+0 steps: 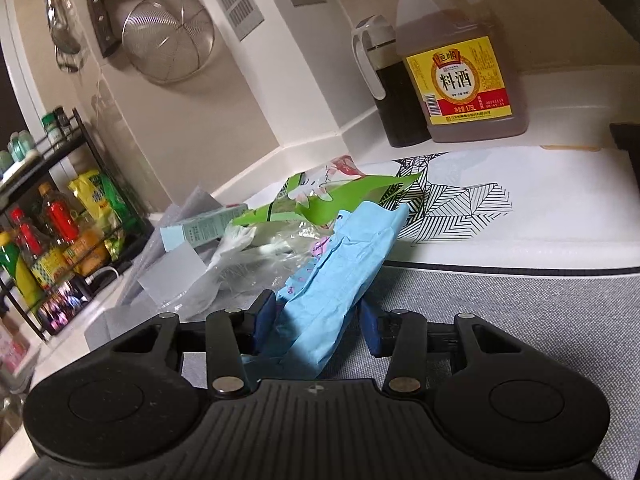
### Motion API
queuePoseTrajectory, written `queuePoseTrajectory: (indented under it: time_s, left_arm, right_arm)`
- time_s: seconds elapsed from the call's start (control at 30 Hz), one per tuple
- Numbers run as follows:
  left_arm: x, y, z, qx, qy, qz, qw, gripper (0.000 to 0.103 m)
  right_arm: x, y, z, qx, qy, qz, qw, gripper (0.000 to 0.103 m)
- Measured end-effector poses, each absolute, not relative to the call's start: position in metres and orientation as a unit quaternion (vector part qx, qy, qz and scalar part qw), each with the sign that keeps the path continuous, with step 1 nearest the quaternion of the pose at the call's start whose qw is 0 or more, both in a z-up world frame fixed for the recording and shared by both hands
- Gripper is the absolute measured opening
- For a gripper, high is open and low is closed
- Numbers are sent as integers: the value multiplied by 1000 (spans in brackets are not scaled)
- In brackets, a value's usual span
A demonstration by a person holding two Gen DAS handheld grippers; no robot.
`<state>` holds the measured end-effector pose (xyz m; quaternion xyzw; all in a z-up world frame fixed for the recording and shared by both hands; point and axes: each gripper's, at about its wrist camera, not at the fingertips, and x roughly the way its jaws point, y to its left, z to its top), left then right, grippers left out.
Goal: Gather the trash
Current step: 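Carry the cloth and flower cutter in both tools down over the blue bin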
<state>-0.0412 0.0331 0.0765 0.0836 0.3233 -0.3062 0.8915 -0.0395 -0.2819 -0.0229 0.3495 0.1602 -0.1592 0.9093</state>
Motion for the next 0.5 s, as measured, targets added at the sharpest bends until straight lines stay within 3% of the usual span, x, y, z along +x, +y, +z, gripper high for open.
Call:
queuePoseTrajectory:
  time_s: [0.07, 0.1, 0.27, 0.37, 0.5]
  left_arm:
    - [-46, 52, 74, 81, 327, -299, 893, 86]
    - [-48, 61, 72, 82, 329, -294, 893, 86]
    - [-60, 102, 53, 76, 346, -276, 893, 86]
    - [-66, 119, 39, 70, 355, -265, 894, 86]
    - [-74, 140, 28, 47, 362, -263, 893, 86]
  right_arm:
    - [-44, -284, -24, 358, 156, -164, 906, 45]
    - [-46, -282, -23, 352, 157, -167, 908, 39]
    - [-66, -247, 1, 272, 159, -168, 934, 36]
    - [-74, -228, 14, 234, 162, -175, 943, 24]
    - [-81, -202, 26, 202, 168, -166, 951, 22]
